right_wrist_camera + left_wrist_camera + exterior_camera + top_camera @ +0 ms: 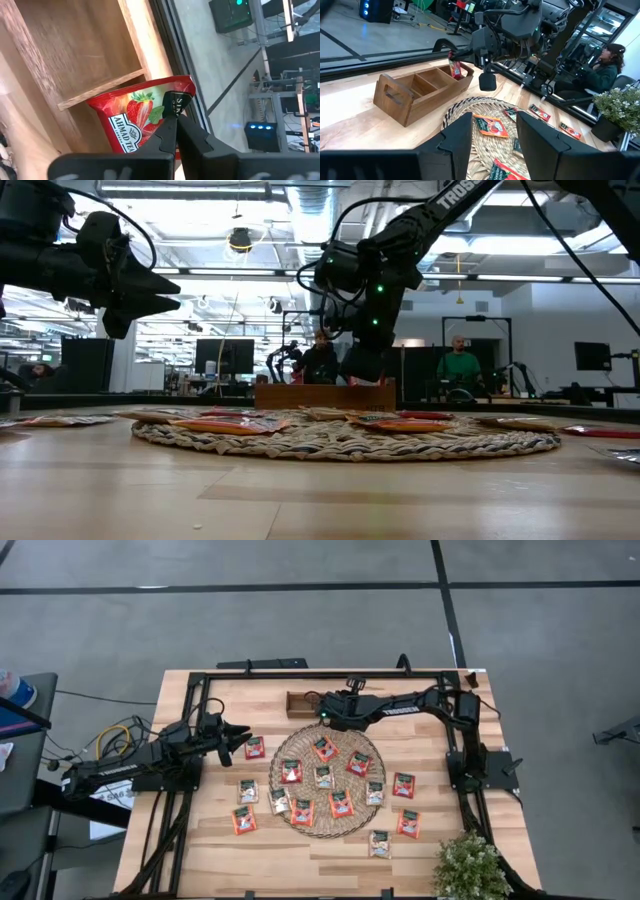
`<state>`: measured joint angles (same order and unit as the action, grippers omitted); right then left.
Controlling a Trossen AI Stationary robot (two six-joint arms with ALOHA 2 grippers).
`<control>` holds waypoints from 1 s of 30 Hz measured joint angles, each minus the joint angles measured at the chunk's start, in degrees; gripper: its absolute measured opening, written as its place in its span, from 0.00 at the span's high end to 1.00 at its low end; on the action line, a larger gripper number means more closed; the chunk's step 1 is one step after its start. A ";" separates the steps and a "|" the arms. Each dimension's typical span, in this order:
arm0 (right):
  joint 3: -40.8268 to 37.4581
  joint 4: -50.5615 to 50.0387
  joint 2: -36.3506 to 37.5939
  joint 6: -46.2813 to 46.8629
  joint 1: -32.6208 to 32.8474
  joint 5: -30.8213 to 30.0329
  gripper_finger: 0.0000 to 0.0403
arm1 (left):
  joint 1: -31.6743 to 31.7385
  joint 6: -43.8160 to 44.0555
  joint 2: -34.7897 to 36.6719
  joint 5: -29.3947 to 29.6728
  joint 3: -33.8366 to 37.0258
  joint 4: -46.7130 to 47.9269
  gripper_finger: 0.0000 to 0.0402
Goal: Pick & Place Tea
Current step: Put the red tea bag into the right section of the wooden organizer
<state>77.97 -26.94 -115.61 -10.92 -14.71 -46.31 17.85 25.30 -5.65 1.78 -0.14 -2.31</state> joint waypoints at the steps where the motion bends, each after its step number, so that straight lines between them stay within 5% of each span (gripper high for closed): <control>1: 0.00 -0.02 0.00 -0.02 -0.14 0.02 0.99 | -0.02 0.00 0.01 0.01 0.00 -0.01 0.64; 16: 0.00 0.05 0.00 -0.21 -1.54 0.02 0.79 | -0.02 0.00 0.00 0.00 0.00 -0.01 0.64; 30: 5.16 0.18 3.24 -9.71 1.18 -0.44 0.77 | -0.01 0.00 0.00 0.00 0.00 -0.01 0.64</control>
<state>83.13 -26.76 -112.38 -20.63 -13.54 -46.74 17.84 25.30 -5.65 1.78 -0.14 -2.33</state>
